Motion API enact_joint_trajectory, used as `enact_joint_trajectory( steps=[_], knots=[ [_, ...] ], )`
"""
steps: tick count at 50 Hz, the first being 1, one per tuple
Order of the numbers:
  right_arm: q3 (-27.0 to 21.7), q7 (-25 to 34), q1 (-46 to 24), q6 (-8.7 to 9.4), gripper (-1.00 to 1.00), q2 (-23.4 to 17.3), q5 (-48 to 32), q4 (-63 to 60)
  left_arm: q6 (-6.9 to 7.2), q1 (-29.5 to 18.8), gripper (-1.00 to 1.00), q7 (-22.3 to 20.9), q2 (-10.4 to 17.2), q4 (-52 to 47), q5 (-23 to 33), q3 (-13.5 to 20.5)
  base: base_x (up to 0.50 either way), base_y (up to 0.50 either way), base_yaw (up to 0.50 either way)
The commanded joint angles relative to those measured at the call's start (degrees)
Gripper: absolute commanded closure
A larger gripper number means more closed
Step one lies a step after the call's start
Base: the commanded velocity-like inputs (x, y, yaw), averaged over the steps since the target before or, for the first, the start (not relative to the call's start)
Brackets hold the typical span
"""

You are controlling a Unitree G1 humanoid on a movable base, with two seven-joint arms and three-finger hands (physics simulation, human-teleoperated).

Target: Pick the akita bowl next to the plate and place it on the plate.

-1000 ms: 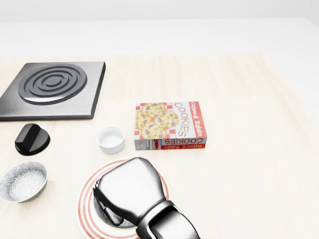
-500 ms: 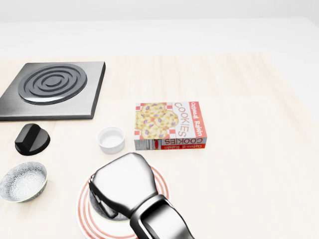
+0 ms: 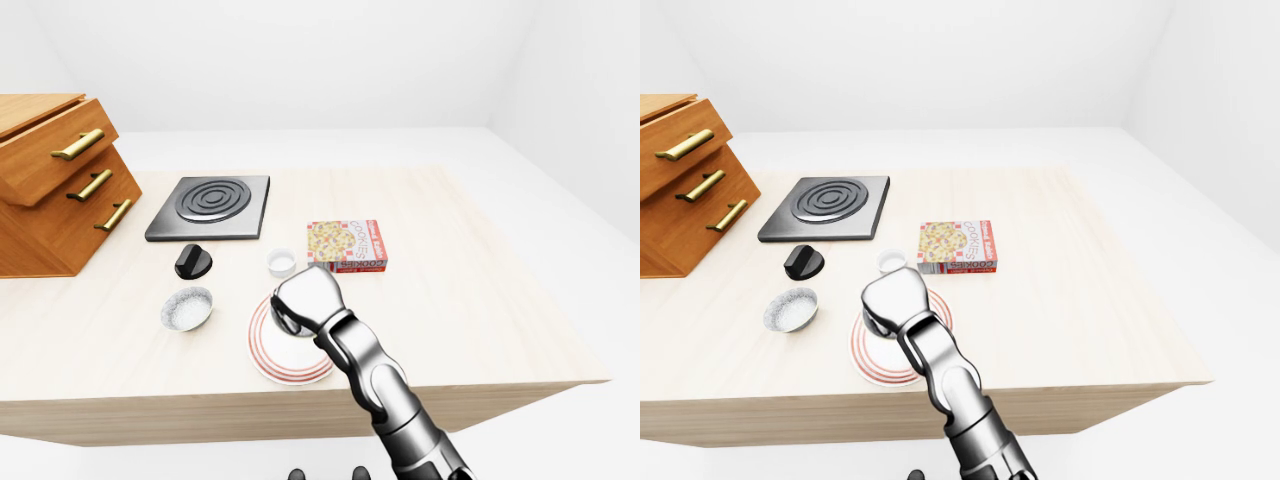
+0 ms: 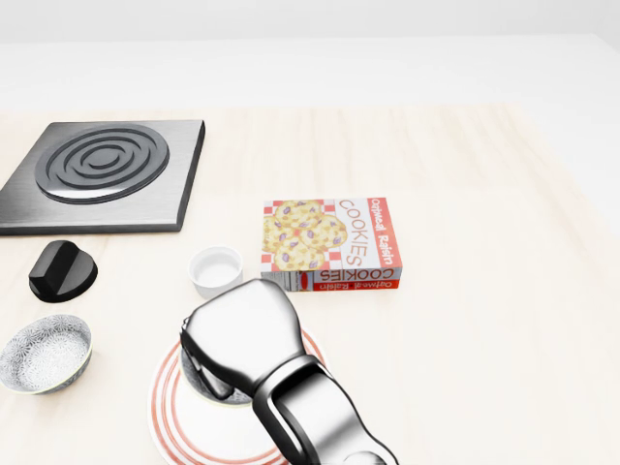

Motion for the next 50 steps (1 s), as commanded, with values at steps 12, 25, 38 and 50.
enact_joint_trajectory(
  steps=[12,25,38,50],
  knots=[
    [-0.2,-1.9,-0.8,-0.01,1.00,1.2,-0.6,2.4,-0.47,0.0,-1.00,0.0,0.0,0.5,0.1,-0.4,0.00,0.00,0.00],
    [0.5,-2.6,0.0,-0.01,1.00,1.1,-0.9,3.0,-1.25,0.1,-1.00,-0.1,0.4,1.6,-0.2,-0.8,0.00,0.00,0.00],
    [-2.0,-4.2,-4.1,-0.01,1.00,1.0,-1.4,7.8,-0.85,0.0,-1.00,0.0,0.3,1.1,-0.1,-0.8,0.00,0.00,0.00],
    [-2.5,-6.6,-5.0,-0.01,1.00,1.2,-2.1,11.5,-0.62,0.0,-1.00,-0.1,0.3,1.0,-0.2,-0.5,0.00,0.00,0.00]
  ],
)
